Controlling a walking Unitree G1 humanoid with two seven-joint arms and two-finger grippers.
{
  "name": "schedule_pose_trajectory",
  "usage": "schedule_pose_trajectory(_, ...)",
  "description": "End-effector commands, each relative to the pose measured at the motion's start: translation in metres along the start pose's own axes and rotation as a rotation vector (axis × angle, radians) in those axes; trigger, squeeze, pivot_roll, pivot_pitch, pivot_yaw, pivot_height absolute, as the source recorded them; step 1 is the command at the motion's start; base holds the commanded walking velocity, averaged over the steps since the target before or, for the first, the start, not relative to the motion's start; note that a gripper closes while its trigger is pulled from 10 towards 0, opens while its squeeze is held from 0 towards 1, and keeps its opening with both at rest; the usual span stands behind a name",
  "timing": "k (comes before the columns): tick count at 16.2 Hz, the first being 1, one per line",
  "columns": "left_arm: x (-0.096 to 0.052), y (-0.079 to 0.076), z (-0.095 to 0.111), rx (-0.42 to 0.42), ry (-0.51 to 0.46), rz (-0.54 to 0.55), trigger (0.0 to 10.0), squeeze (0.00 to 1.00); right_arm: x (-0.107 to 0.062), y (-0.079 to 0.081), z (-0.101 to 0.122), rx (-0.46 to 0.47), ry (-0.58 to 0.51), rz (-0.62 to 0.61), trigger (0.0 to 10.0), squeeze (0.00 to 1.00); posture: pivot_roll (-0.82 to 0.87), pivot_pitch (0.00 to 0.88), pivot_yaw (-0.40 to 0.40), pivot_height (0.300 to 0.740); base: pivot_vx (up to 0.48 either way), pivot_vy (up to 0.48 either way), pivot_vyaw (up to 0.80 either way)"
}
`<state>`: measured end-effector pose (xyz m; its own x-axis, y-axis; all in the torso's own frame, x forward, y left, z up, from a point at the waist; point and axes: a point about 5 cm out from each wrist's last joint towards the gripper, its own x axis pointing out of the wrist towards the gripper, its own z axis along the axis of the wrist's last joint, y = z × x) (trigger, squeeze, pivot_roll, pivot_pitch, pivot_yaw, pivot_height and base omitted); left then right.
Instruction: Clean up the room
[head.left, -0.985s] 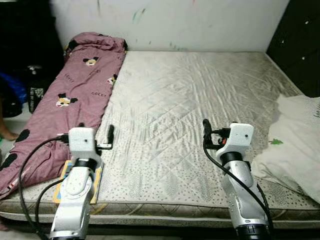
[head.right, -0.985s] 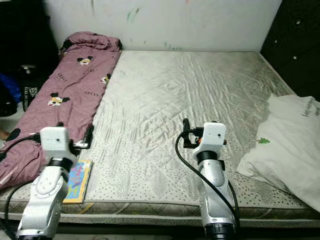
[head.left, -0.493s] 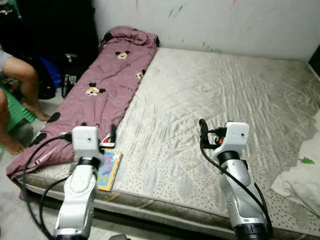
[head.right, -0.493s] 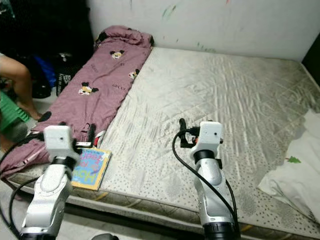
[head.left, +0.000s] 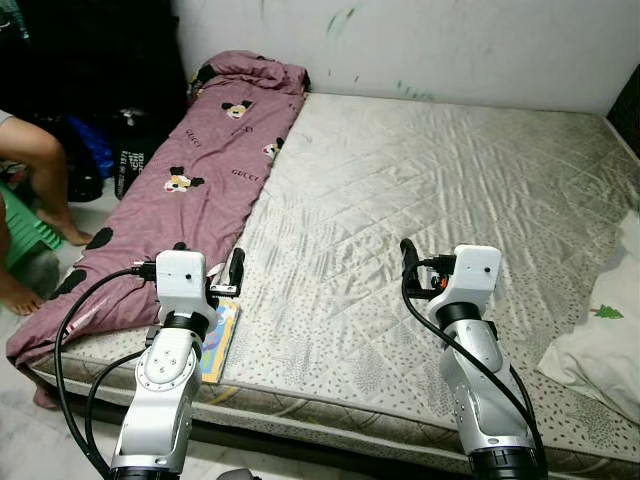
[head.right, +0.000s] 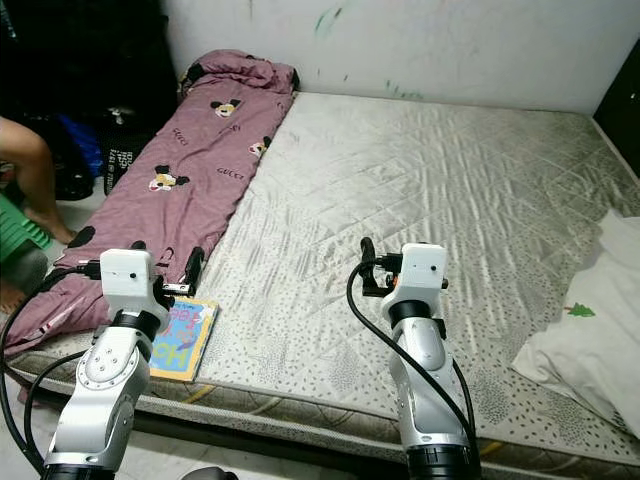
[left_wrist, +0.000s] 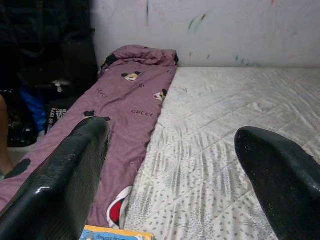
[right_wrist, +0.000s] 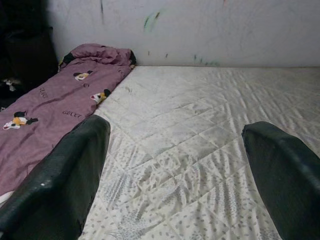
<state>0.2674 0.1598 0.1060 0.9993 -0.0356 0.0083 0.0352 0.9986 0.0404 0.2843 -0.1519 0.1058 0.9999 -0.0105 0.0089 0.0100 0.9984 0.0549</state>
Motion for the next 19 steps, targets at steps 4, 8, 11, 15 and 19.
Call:
schedule_pose_trajectory(4, 0.0033, -0.0008, 0.0046, 0.001, -0.011, -0.005, 10.0, 0.00, 0.0031, 0.0014, 0.0035, 0.003, -0.002, 0.002, 10.0, 0.00, 0.00, 0.000, 0.007, 0.740, 0.000, -0.291, 0.00)
schedule_pose_trajectory(8, 0.0044, -0.0016, 0.0049, -0.002, -0.014, -0.006, 10.0, 0.00, 0.0042, 0.0012, 0.0030, 0.001, 0.000, 0.003, 10.0, 0.00, 0.00, 0.000, 0.004, 0.740, 0.000, -0.428, 0.00)
schedule_pose_trajectory(11, 0.0053, -0.0020, 0.0053, -0.003, -0.016, -0.007, 10.0, 0.00, 0.0052, 0.0012, 0.0030, 0.001, 0.001, 0.005, 10.0, 0.00, 0.00, 0.000, 0.004, 0.740, 0.000, -0.446, 0.00)
schedule_pose_trajectory(15, 0.0065, -0.0028, 0.0052, -0.005, -0.019, -0.010, 10.0, 0.00, 0.0062, 0.0017, 0.0027, -0.003, 0.002, 0.011, 10.0, 0.00, -0.01, 0.000, 0.005, 0.740, 0.000, -0.455, 0.00)
schedule_pose_trajectory(19, 0.0073, -0.0055, 0.0056, -0.006, -0.024, -0.017, 10.0, 0.00, 0.0070, 0.0009, 0.0019, -0.007, 0.005, 0.015, 10.0, 0.00, -0.01, 0.000, 0.003, 0.740, 0.000, -0.155, 0.00)
